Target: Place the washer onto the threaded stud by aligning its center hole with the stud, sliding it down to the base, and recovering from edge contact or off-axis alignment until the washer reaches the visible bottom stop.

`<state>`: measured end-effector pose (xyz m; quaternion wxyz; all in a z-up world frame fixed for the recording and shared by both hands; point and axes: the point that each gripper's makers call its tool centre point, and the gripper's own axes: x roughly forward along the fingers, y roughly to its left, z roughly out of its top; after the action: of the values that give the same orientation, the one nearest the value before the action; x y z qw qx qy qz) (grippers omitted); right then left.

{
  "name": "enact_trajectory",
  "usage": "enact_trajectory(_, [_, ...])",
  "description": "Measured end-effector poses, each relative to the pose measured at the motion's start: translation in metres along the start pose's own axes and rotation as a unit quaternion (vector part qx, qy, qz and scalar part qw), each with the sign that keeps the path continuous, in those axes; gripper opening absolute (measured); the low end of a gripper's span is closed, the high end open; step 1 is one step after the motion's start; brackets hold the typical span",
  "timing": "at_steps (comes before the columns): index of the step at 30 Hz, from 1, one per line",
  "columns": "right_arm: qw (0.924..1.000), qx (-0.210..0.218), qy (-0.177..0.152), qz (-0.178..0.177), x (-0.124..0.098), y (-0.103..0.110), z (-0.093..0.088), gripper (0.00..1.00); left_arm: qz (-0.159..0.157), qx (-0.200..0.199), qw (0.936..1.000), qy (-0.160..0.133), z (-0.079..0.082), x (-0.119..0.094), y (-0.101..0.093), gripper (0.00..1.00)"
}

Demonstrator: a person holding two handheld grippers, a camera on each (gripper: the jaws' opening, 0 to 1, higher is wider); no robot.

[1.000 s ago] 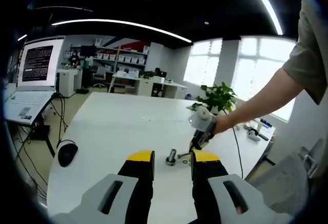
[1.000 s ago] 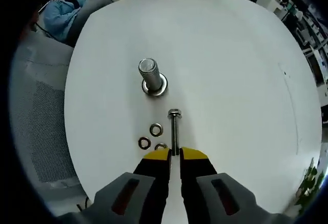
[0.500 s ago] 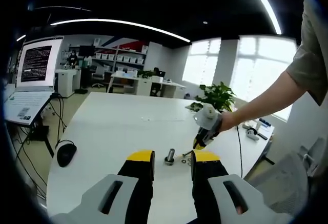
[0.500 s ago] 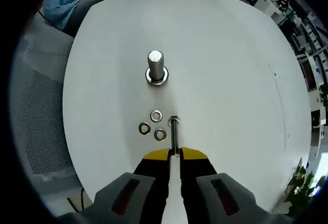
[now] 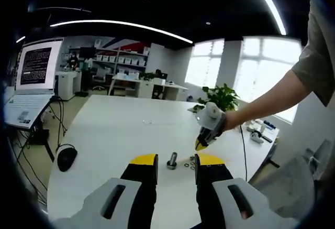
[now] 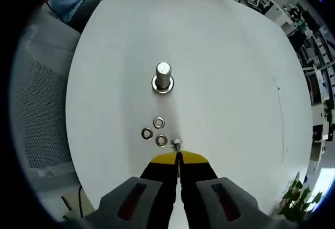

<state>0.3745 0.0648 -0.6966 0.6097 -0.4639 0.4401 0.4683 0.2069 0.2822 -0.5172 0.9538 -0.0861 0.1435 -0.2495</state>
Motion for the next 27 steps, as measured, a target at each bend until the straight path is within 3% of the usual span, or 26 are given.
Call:
enact_trajectory(2, [1.0,-0.004,0.006,-0.003,0.003,0.0,-0.003,0.02,0.001,0.003,1.0,-0.001,0.0,0.0,0.0,0.26])
enact_trajectory(4, [0.9993,0.037,-0.005,0.003,0.002,0.001,-0.004,0.02,0.002,0.003,1.0,0.0,0.0,0.0,0.0,0.26])
enact_trajectory(10, [0.997,0.074,-0.018,-0.016,-0.005,-0.012,-0.016,0.03,0.0,0.002,1.0,0.001,0.0,0.0,0.0,0.26])
enact_trajectory(12, [0.9935,0.109,-0.027,-0.019,-0.006,-0.014,-0.02,0.03,0.001,0.003,1.0,0.002,-0.001,0.0,0.0,0.26])
enact_trajectory(14, [0.9853,0.163,-0.043,-0.026,-0.006,-0.016,-0.025,0.08,0.001,0.003,1.0,0.002,-0.001,0.0,0.0,0.26])
enact_trajectory(16, [0.9655,0.249,-0.075,-0.018,-0.004,-0.012,-0.03,0.12,0.002,0.003,1.0,0.001,0.0,0.0,0.0,0.26])
enact_trajectory(17, [0.9557,0.284,-0.075,-0.02,-0.003,-0.011,-0.035,0.13,0.002,0.001,1.0,0.001,0.0,0.0,0.0,0.26])
enact_trajectory(19, [0.9262,0.362,-0.104,-0.022,-0.002,-0.009,-0.041,0.15,0.002,0.002,1.0,0.001,0.0,0.0,0.0,0.26])
enact_trajectory(20, [0.9073,0.402,-0.124,-0.017,-0.005,-0.002,-0.041,0.16,0.002,0.003,1.0,0.0,0.0,0.0,0.0,0.26])
enact_trajectory(23, [0.8745,0.465,-0.137,-0.01,-0.004,0.012,-0.054,0.16,0.001,0.003,1.0,0.004,-0.002,0.001,0.0,0.26])
enact_trajectory(24, [0.8721,0.467,-0.145,-0.018,-0.004,0.013,-0.058,0.16,0.0,0.005,1.0,0.004,-0.002,0.001,0.0,0.26])
enact_trajectory(27, [0.8389,0.519,-0.163,-0.019,-0.005,0.02,-0.07,0.17,-0.002,0.004,1.0,0.008,-0.003,0.002,-0.002,0.26])
